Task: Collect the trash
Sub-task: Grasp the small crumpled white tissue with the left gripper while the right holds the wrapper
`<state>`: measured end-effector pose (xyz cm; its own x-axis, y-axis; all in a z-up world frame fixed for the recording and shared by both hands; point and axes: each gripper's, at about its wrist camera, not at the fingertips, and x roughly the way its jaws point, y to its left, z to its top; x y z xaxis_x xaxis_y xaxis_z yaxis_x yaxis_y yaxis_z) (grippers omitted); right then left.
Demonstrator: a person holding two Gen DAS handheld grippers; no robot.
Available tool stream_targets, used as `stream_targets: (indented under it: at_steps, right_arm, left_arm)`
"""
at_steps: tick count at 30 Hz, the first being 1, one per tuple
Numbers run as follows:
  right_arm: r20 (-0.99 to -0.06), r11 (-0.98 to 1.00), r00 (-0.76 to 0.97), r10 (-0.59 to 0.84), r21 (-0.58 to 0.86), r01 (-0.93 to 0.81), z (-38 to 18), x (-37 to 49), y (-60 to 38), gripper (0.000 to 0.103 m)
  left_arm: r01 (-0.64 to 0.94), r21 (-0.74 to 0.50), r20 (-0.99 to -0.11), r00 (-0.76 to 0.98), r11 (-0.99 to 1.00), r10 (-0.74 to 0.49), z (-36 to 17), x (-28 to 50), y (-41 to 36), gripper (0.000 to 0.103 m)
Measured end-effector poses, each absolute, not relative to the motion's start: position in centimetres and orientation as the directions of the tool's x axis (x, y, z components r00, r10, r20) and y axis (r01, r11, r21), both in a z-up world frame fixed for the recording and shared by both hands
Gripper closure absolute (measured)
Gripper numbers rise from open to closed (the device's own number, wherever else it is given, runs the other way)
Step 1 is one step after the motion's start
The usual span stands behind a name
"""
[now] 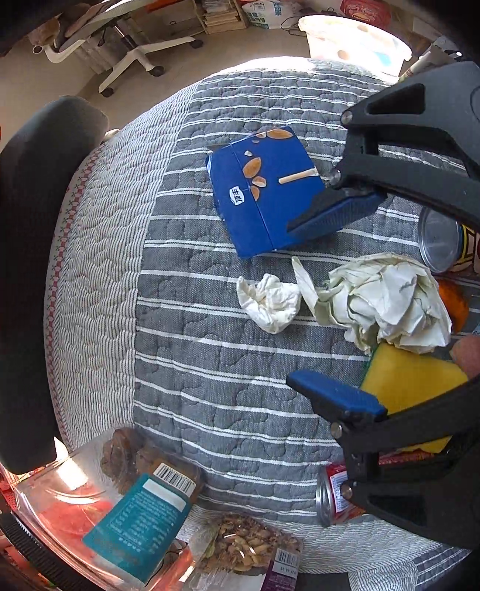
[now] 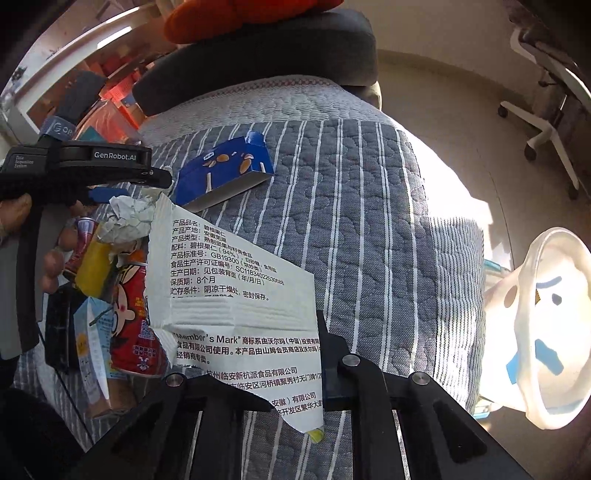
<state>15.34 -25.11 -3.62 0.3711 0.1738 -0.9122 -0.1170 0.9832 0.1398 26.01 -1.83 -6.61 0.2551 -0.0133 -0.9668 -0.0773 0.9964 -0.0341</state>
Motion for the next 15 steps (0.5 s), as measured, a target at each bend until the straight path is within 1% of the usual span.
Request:
stream_targets:
  at_steps: [3, 5, 6, 7, 8, 9, 11, 12, 15]
  right_arm:
    - [-0.909, 0.982, 0.376, 0.179, 0.144, -0.119, -3.3, 15.6, -25.6, 0.087]
    - [-0.908, 0.983, 0.378, 0.179, 0.144, -0.117, -3.2, 15.6, -25.6, 0.087]
    - [-0.908, 0.983, 0.38, 0.177, 0.143, -0.116, -3.2, 15.2, -25.4, 0.087]
    - [-0.908, 0.983, 0.379, 0.177, 0.144, -0.113, -3.1, 15.2, -25.6, 0.087]
    - [-0.909, 0.983, 0.378, 0.176, 0.145, -0.111, -2.9, 15.3, -25.9, 0.087]
    - [-0.909, 0.984, 0.379, 0.175, 0.144, -0.108, -2.7, 15.1, -25.9, 0.087]
    - [-0.908, 0.984, 0.383, 0.171, 0.143, -0.102, -2.9, 15.2, -25.6, 0.087]
    - [-0.905, 0.984, 0.388, 0.174, 0.145, -0.101, -3.5, 15.3, -25.2, 0.087]
    - [-0.895, 0.983, 0.408, 0.181, 0.15, -0.108, -2.8, 15.1, -25.4, 0.087]
  left_arm:
    - [-0.085, -0.019, -0.969, 0.248, 0.996, 0.002, -7.3, 26.6, -1.7, 0.039]
    - [-0.081, -0.028, -0.97, 0.243, 0.996, -0.007, -7.8, 27.0, -1.6, 0.05]
    - [-0.078, -0.034, -0.971, 0.237, 0.996, -0.014, -8.0, 27.1, -1.5, 0.054]
    - [-0.079, -0.035, -0.972, 0.235, 0.996, -0.015, -8.2, 27.2, -1.5, 0.064]
    - [-0.08, -0.036, -0.97, 0.241, 0.996, -0.016, -8.3, 27.3, -1.3, 0.067]
    - [-0.077, -0.043, -0.968, 0.251, 0.996, -0.022, -8.3, 27.2, -1.2, 0.068]
    - [-0.072, -0.055, -0.96, 0.278, 0.996, -0.033, -8.0, 27.3, -1.0, 0.073]
    - [-0.074, -0.068, -0.954, 0.295, 0.995, -0.044, -7.6, 27.1, -0.8, 0.073]
    - [-0.094, -0.147, -0.927, 0.359, 0.985, -0.104, -6.0, 26.3, 0.8, 0.073]
